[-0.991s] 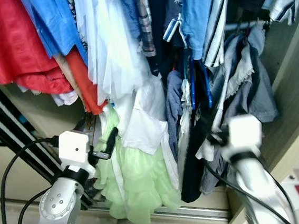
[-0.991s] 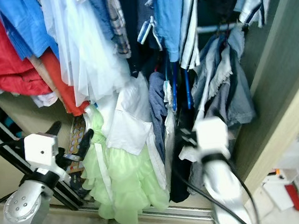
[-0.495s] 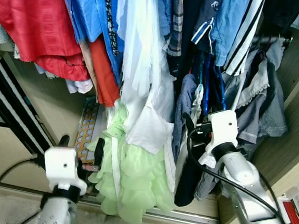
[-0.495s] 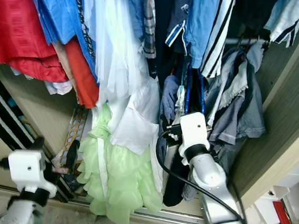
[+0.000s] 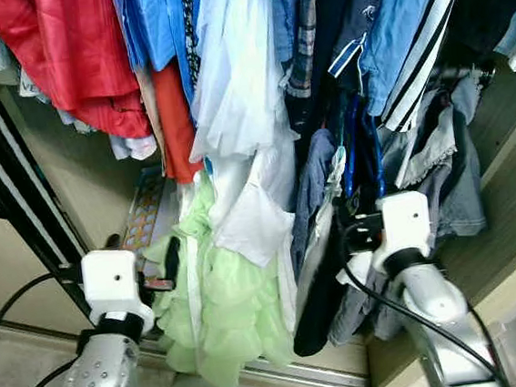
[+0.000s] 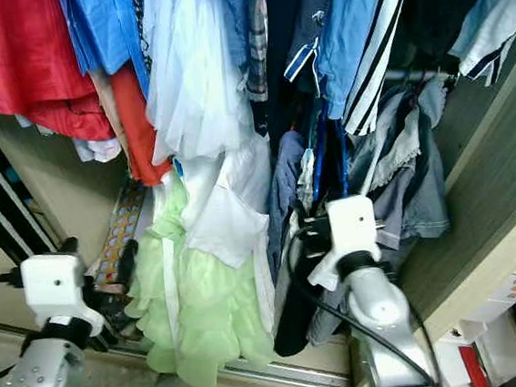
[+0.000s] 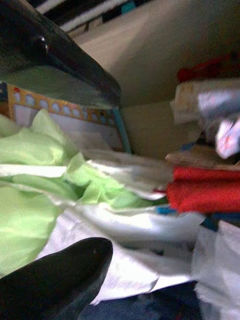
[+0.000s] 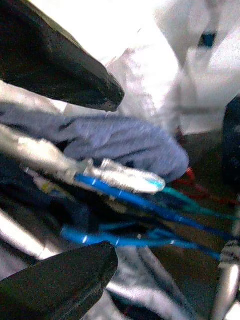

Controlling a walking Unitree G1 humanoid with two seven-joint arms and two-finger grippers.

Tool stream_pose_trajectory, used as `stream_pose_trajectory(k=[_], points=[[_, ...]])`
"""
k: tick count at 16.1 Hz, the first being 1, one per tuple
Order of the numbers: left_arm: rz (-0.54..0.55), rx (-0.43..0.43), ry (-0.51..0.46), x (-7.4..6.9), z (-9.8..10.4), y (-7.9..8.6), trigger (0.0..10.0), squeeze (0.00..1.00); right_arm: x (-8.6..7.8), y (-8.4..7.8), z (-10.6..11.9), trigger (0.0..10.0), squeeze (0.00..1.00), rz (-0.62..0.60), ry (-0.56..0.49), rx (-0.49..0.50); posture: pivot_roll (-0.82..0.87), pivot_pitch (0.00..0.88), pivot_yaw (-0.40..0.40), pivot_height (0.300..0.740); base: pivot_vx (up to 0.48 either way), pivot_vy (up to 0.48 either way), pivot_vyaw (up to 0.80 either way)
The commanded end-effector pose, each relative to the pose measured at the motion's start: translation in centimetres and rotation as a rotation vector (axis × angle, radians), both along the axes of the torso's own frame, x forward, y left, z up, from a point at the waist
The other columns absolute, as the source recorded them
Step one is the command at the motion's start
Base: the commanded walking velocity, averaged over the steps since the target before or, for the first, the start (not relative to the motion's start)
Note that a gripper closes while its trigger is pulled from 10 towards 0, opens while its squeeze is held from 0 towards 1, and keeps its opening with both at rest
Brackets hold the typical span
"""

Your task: Clean up the room

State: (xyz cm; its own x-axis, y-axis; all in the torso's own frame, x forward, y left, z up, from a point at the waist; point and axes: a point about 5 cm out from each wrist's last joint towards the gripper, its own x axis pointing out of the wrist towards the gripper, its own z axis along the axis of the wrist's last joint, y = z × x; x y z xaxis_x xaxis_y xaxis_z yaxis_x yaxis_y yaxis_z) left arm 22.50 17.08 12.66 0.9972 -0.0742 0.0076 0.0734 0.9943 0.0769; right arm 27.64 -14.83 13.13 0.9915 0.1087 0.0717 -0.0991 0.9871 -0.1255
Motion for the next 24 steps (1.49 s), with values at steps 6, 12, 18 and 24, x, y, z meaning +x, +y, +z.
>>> stream_pose_trajectory(k=[6, 12, 18, 24], points=[[-0.057, -0.079, 0.068, 0.9, -1.2, -0.9, 10.0, 0.00, 0.3, -0.6, -0.5, 10.0, 0.00, -0.036, -0.004, -0.029, -0.03, 0.000, -0.059, 0.740, 0.000, 0.000, 0.00], [-0.034, -0.067, 0.094, 0.9, -2.1, -0.2, 10.0, 0.00, 1.1, 1.1, -1.2, 10.0, 0.00, 0.019, 0.024, -0.033, 0.01, 0.000, -0.087, 0.740, 0.000, 0.000, 0.62], [-0.031, -0.062, 0.088, 1.3, -2.0, -0.5, 10.0, 0.00, 1.3, 0.8, -1.1, 10.0, 0.00, 0.015, 0.019, -0.022, -0.01, 0.000, -0.079, 0.740, 0.000, 0.000, 0.63], [0.072, -0.047, 0.031, 1.3, -0.9, 0.7, 10.0, 0.00, 1.0, 1.9, 0.0, 10.0, 0.00, 0.013, 0.064, 0.078, -0.01, 0.000, -0.081, 0.740, 0.000, 0.000, 0.00]])
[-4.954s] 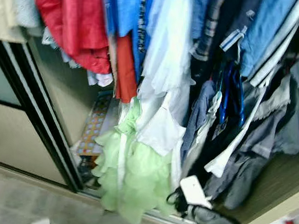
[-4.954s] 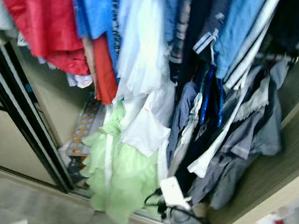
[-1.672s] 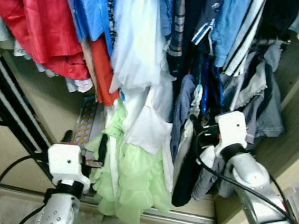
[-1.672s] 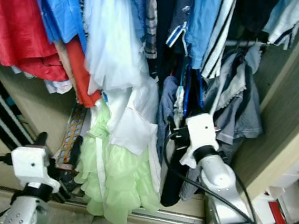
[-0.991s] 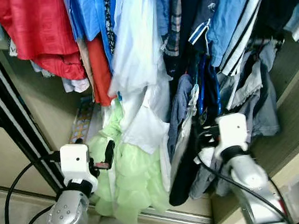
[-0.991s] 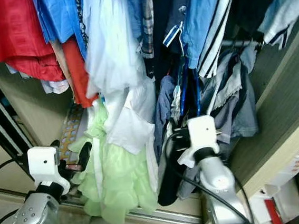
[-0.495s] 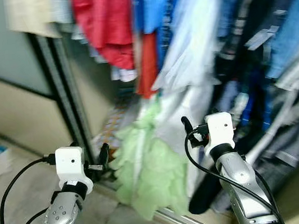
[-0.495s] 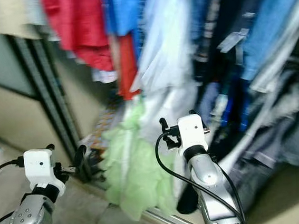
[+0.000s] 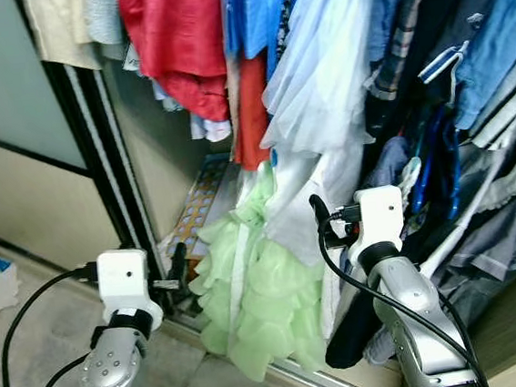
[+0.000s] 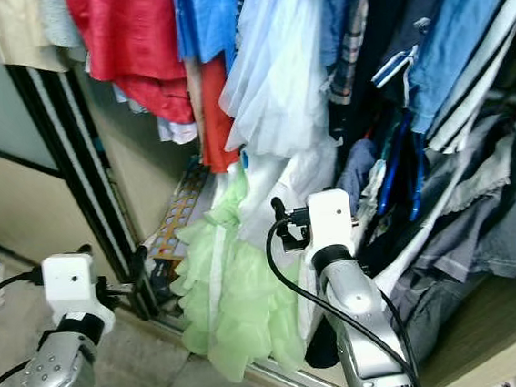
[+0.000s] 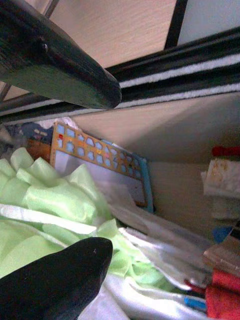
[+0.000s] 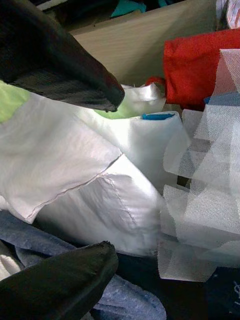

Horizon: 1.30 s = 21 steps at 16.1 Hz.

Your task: Clean up the room

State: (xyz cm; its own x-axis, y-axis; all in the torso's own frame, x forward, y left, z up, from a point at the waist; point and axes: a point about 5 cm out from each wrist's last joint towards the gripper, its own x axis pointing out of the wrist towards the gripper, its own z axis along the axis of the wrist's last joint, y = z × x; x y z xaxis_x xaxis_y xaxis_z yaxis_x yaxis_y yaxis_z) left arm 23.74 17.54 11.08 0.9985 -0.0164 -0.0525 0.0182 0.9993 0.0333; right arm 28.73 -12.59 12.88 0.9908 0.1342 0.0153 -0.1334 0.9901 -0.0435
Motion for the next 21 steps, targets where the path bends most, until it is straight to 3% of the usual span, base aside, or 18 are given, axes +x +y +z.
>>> stream_pose_trajectory(k=[1, 3, 5, 7, 11, 21], points=[[0.023, -0.005, -0.044, -0.3, 1.0, 0.5, 10.0, 0.00, -0.1, -0.9, 0.1, 10.0, 0.00, -0.049, 0.012, 0.009, -0.01, 0.000, -0.081, 0.740, 0.000, 0.000, 0.00], [0.029, 0.007, -0.047, -0.5, 1.2, 0.8, 10.0, 0.00, -0.1, -1.3, 0.1, 10.0, 0.00, -0.068, 0.024, 0.027, 0.00, 0.000, -0.082, 0.740, 0.000, 0.000, 0.00], [0.052, 0.074, -0.044, -1.5, 1.1, 2.0, 10.0, 0.00, -0.7, -2.0, -0.2, 10.0, 0.00, -0.068, 0.042, 0.013, 0.01, 0.000, -0.083, 0.740, 0.000, 0.000, 0.00], [0.045, 0.068, -0.051, -1.5, 1.3, 2.4, 10.0, 0.00, -0.9, -2.2, -0.5, 10.0, 0.00, -0.057, 0.067, -0.023, 0.01, 0.000, -0.084, 0.740, 0.000, 0.000, 0.32], [0.025, 0.079, -0.067, -1.2, 1.5, 1.5, 10.0, 0.00, -0.7, -1.4, -0.3, 10.0, 0.00, -0.016, 0.055, -0.063, 0.01, 0.000, -0.084, 0.740, 0.000, 0.000, 0.80], [0.002, 0.127, -0.071, -0.9, 1.4, 1.1, 10.0, 0.00, -0.5, -1.1, -0.7, 10.0, 0.00, -0.002, 0.077, -0.018, 0.02, 0.000, -0.078, 0.740, 0.000, 0.000, 0.80]])
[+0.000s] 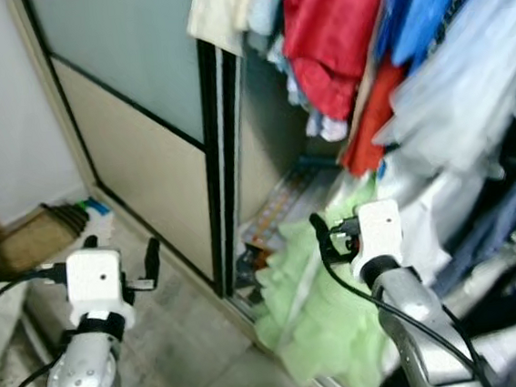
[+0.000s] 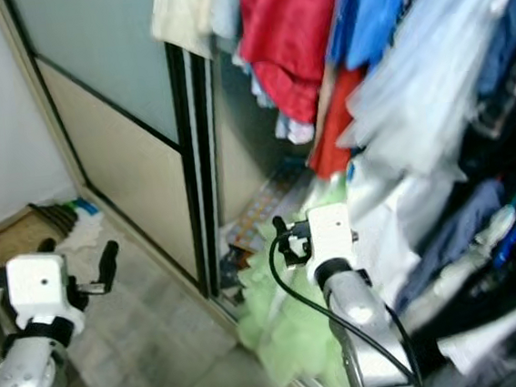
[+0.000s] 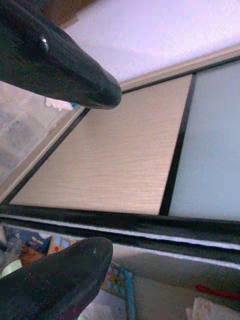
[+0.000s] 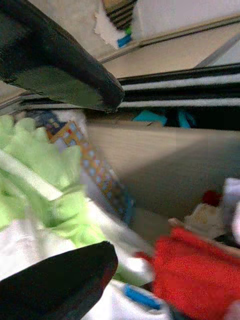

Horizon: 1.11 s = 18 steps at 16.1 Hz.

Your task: Clean up the room

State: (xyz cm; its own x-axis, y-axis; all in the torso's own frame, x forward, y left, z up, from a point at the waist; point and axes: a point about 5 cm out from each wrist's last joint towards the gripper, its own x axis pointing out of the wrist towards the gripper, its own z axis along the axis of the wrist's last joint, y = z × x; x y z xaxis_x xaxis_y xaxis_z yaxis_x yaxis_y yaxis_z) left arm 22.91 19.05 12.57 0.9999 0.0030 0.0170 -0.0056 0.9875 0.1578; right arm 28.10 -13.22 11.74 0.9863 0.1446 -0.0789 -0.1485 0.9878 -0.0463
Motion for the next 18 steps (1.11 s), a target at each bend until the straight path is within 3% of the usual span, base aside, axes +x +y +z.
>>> stream_pose_trajectory(k=[1, 9, 12, 18], points=[[-0.019, 0.008, 0.004, 0.0, -0.1, -0.5, 10.0, 0.00, 0.2, -0.5, 0.4, 10.0, 0.00, -0.012, -0.015, 0.006, 0.02, 0.000, -0.076, 0.740, 0.000, 0.000, 0.80], [-0.020, 0.067, 0.016, 0.7, -0.3, -0.2, 10.0, 0.00, 1.5, -1.0, 0.5, 10.0, 0.00, -0.088, -0.041, 0.083, 0.04, 0.000, -0.019, 0.740, 0.000, 0.000, 0.10], [-0.011, 0.095, 0.046, 0.9, -0.7, 0.7, 10.0, 0.00, 1.3, -1.6, 0.1, 10.0, 0.00, -0.114, -0.023, 0.094, 0.03, 0.000, -0.029, 0.740, 0.000, 0.000, 0.00], [0.073, 0.010, 0.131, 0.4, -2.1, 2.0, 10.0, 0.00, 1.0, -2.1, -1.3, 10.0, 0.00, -0.083, 0.068, 0.089, 0.02, 0.000, -0.055, 0.740, 0.000, 0.000, 0.00]])
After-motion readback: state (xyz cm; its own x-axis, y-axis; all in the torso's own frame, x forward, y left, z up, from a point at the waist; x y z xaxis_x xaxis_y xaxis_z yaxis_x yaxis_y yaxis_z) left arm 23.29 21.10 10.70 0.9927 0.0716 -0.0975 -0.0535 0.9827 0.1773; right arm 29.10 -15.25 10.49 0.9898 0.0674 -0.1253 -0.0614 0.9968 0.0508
